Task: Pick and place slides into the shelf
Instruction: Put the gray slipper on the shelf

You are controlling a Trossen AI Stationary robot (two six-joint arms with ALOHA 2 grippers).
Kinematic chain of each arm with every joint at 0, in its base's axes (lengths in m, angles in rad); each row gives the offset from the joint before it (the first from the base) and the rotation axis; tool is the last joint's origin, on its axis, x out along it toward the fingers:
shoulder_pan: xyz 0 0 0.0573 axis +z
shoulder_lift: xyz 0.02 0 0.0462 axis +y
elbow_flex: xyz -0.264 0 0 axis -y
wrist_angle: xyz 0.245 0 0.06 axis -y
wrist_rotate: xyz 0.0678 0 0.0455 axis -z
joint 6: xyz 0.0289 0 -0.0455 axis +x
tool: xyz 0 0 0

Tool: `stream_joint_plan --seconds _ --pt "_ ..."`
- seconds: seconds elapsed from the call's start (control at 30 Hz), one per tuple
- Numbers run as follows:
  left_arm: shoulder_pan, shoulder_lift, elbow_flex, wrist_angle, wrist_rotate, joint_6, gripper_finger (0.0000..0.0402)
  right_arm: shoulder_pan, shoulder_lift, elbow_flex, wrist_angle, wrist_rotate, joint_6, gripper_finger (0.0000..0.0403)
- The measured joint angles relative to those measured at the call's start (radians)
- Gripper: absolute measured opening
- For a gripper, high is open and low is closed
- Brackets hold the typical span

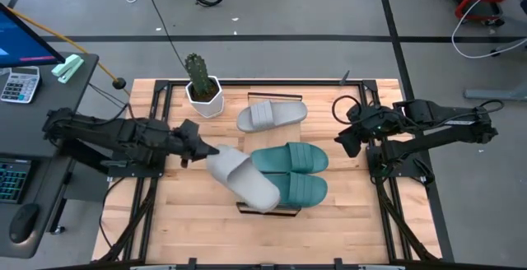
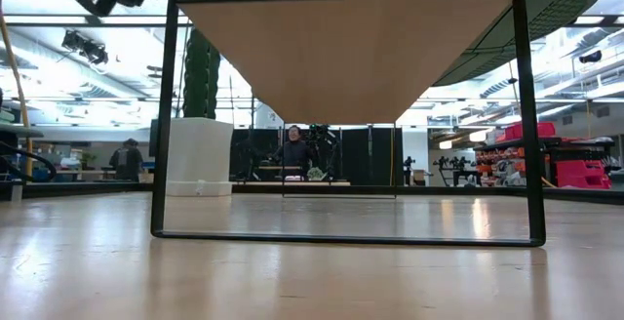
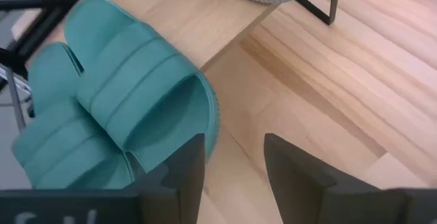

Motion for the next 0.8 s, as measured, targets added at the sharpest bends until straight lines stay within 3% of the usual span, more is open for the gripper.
stream_joint_plan --seconds 0.17,0.3,0.53,0.8 --pt "-0.085 0.001 0.020 0.011 -0.193 -0.108 0.0049 0.000 0.000 0.000 -0.007 0.005 -0.061 0.0157" --pt "-0.129 0.023 0.099 -0.094 -0.303 -0.183 0.0047 0.000 0.000 0.000 -0.007 0.006 -0.118 0.0158" --pt "-0.126 0.074 0.231 -0.368 -0.315 -0.300 0.0048 0.000 0.000 0.000 -0.007 0.007 -0.201 0.0156" --pt "-0.040 0.170 0.235 -0.254 -0.385 -0.326 0.0047 0.000 0.000 0.000 -0.007 0.073 -0.204 0.0156"
